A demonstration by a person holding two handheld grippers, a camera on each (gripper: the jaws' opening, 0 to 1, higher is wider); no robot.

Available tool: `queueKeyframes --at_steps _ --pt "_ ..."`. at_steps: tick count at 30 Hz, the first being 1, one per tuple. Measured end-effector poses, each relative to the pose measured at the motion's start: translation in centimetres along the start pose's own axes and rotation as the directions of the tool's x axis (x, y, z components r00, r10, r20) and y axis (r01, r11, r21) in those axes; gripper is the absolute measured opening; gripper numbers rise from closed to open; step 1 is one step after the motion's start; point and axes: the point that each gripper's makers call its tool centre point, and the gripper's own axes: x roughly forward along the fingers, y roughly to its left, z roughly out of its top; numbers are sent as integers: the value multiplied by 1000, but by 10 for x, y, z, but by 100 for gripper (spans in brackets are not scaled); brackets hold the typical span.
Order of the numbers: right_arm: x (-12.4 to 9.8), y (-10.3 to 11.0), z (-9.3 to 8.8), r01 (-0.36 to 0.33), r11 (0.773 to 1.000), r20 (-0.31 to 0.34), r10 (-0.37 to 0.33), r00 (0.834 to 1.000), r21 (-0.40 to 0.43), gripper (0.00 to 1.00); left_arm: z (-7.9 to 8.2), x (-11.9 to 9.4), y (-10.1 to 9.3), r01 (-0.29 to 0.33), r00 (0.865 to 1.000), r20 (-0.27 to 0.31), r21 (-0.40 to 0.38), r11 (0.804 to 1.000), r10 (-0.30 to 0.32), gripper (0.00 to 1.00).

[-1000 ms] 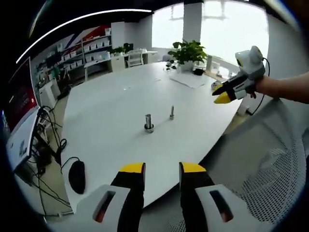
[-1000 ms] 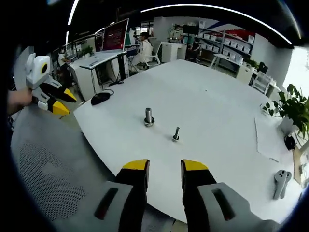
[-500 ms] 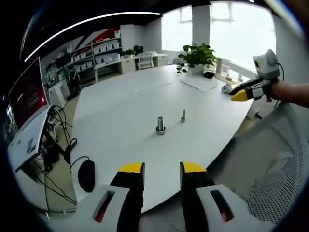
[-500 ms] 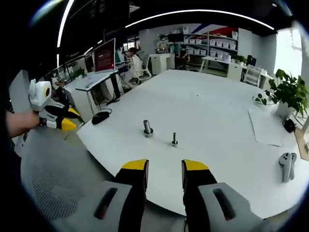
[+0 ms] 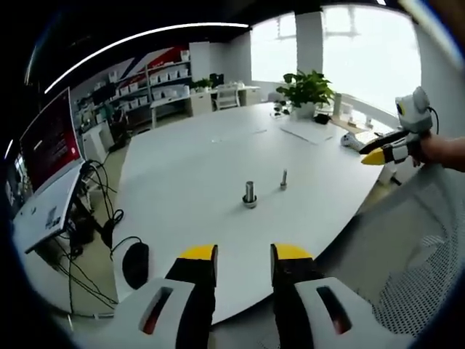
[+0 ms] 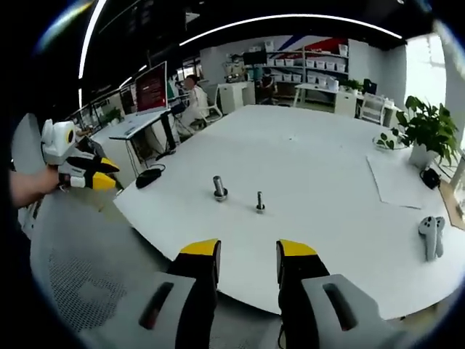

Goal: Place the washer onto the threaded stud by aligning its center hole with the stud, sliding it down to the base, and recovering from edge contact or off-axis alignment until the washer reaches the visible bottom stop.

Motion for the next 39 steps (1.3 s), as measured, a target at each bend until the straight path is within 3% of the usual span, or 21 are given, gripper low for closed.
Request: queueKeyframes --at_steps 17,39 --pt "-5 -7 -8 72 997 -15 -72 997 4 33 -6 3 5 -13 999 -29 1 1000 13 27" --pt "-6 -14 -12 92 994 -24 -91 996 52 32 -8 -3 9 -49 998 -44 4 999 49 27"
